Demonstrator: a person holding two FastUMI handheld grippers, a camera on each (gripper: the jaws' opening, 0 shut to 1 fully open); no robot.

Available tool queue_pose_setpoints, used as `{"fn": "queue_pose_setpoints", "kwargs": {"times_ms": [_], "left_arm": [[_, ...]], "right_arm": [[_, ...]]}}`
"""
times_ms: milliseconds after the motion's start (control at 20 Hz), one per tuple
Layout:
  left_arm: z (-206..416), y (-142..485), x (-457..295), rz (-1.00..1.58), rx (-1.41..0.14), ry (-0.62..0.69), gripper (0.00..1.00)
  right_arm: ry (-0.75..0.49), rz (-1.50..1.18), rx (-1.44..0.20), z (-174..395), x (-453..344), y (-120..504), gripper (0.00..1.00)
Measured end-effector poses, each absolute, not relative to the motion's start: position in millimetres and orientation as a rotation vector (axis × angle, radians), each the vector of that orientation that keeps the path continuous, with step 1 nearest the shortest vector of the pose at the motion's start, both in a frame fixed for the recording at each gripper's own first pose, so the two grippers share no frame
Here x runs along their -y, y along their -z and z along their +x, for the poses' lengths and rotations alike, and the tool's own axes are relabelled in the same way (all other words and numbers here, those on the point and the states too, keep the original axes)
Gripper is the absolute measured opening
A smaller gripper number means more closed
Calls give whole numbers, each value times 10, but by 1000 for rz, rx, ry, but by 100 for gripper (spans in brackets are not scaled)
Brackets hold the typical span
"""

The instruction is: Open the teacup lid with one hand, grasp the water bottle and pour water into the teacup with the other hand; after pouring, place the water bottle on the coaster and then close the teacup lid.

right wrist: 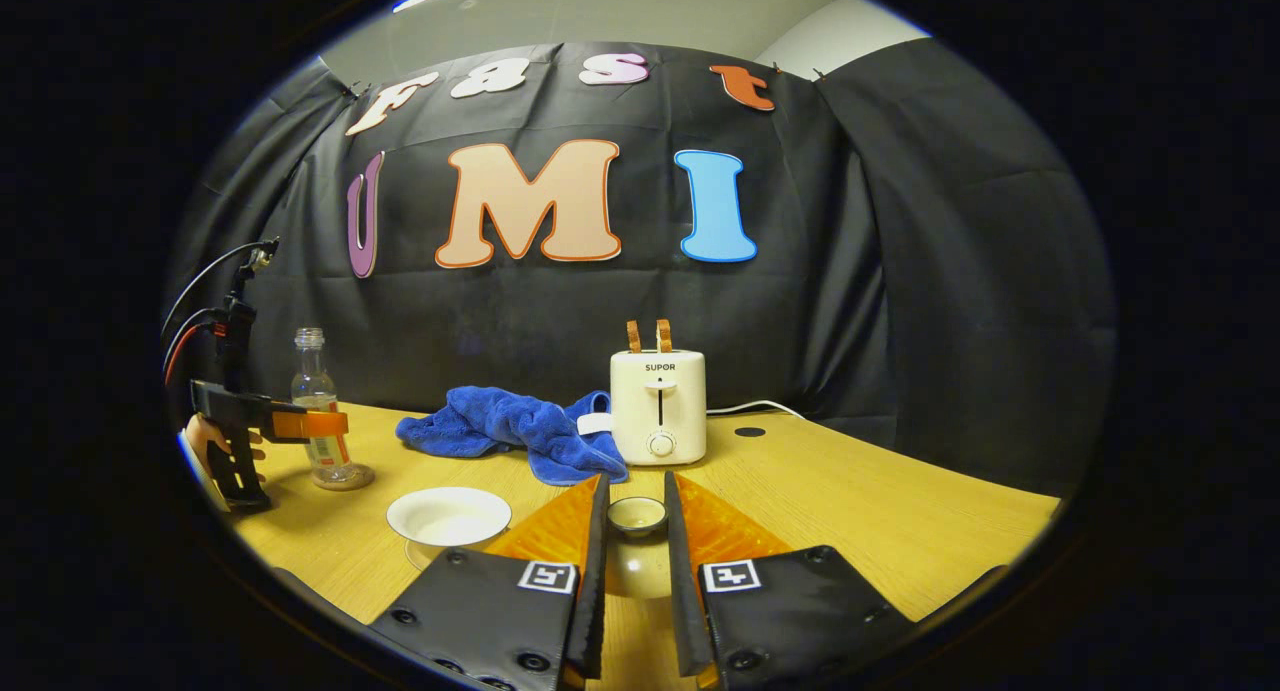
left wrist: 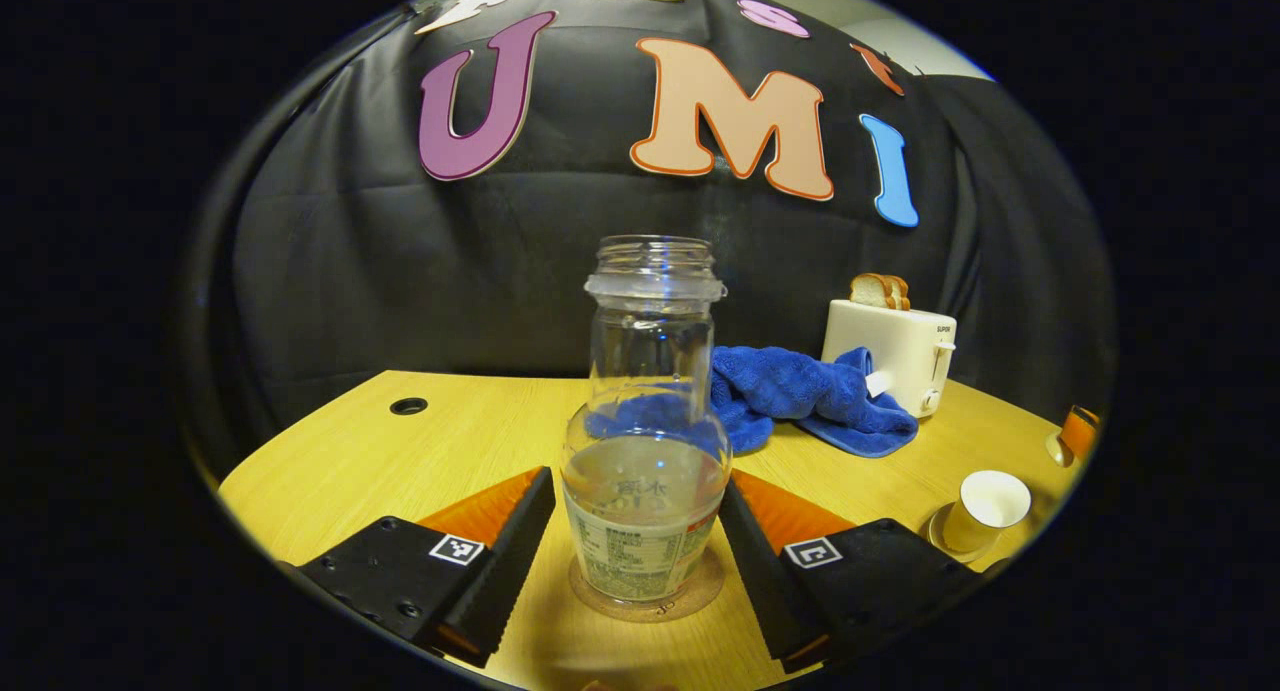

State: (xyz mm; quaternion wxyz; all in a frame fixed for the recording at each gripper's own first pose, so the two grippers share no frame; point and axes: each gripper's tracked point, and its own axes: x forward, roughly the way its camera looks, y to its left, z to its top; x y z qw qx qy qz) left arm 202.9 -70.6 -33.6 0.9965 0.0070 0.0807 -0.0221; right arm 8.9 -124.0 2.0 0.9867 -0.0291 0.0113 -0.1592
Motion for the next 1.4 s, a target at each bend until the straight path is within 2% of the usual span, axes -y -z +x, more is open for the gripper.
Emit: {"fn": "queue_pose_setpoints", "kwargs": {"times_ms": [100, 150, 300, 450, 600, 850, 900, 950, 1250, 1400], "left_arm": [[2015, 334, 680, 31, -152, 34, 94], [1995, 323, 685, 39, -140, 31, 92], [1931, 260, 704, 71, -90, 12, 95], [1847, 172, 738, 120, -35, -6, 94], [1740, 39, 705, 109, 39, -50, 94], [1487, 85, 718, 77, 33, -34, 96], [1419, 69, 726, 74, 36, -29, 99], [1375, 75, 725, 76, 35, -31, 96], [995, 73, 664, 77, 36, -42, 96], [871, 63, 641, 77, 40, -41, 96]], "right_arm": [[320, -58, -23, 89, 1245, -18, 32], [320, -58, -23, 89, 1240, -21, 31], [316, -57, -22, 93, 1234, -19, 32], [274, -56, -25, 120, 1147, -15, 31], [200, -53, -30, 151, 1016, 4, 31], [127, -48, -33, 210, 869, 13, 31], [111, -47, -35, 233, 819, 25, 32], [80, -45, -38, 272, 738, 37, 31], [-125, -34, -54, 529, 195, 99, 32], [-167, -31, -71, 670, 45, 147, 32]]}}
